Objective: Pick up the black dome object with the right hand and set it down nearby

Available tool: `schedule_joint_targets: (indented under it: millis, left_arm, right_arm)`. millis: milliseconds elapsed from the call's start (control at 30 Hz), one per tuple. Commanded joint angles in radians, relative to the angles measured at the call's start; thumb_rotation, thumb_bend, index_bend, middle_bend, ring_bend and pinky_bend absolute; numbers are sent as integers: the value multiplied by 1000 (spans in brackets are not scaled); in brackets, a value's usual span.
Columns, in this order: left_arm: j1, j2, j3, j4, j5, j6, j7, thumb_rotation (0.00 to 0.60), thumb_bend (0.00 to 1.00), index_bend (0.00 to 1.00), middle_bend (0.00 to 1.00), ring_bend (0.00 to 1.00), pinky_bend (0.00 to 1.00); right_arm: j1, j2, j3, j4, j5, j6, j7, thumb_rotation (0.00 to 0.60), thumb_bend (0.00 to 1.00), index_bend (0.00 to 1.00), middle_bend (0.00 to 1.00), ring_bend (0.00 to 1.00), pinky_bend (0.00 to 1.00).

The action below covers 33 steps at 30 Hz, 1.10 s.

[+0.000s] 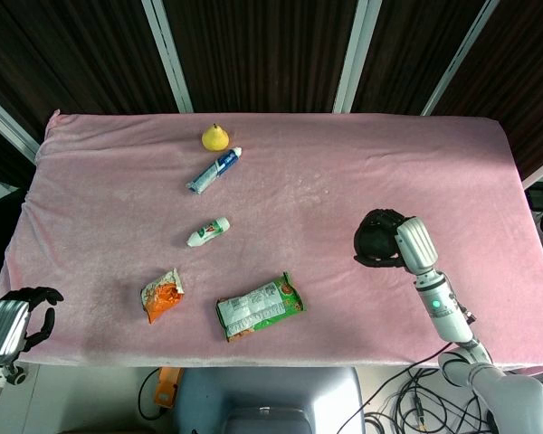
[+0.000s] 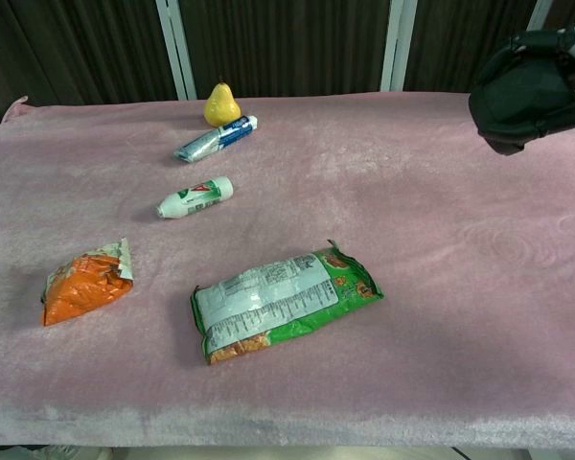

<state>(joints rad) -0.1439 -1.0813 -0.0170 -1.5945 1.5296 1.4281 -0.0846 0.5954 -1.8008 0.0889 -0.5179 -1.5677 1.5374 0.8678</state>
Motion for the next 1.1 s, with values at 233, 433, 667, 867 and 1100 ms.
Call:
schedule_joint_targets:
  millis: [233, 433, 667, 867, 1100]
  left_arm:
    - [-1, 0, 2, -4, -1, -7, 9, 600, 574, 464, 495, 419, 464]
    - [-1, 0, 2, -4, -2, -6, 7, 600, 573, 464, 495, 419, 464]
    - [1, 0, 1, -2, 0, -1, 5, 600, 573, 464, 495, 419, 464]
    - [1, 0, 2, -4, 2, 0, 8, 600, 573, 464, 495, 419, 464]
    - [0, -1, 4, -5, 4, -2, 14, 600, 575, 464, 495, 419, 465]
  right_arm:
    - [1, 42, -112, 134, -91, -202, -288, 600, 217, 791, 669, 729, 932]
    - [19, 95, -132, 24, -85, -346, -499, 600, 217, 791, 669, 729, 932]
    - [9, 80, -61, -66, -74, -117, -315, 600, 217, 779, 669, 726, 920]
    - [-2, 23, 4, -48, -69, 112, -49, 600, 218, 778, 669, 724, 915]
    - [-11, 23, -30, 1, -69, 30, -43, 600, 218, 778, 669, 724, 916]
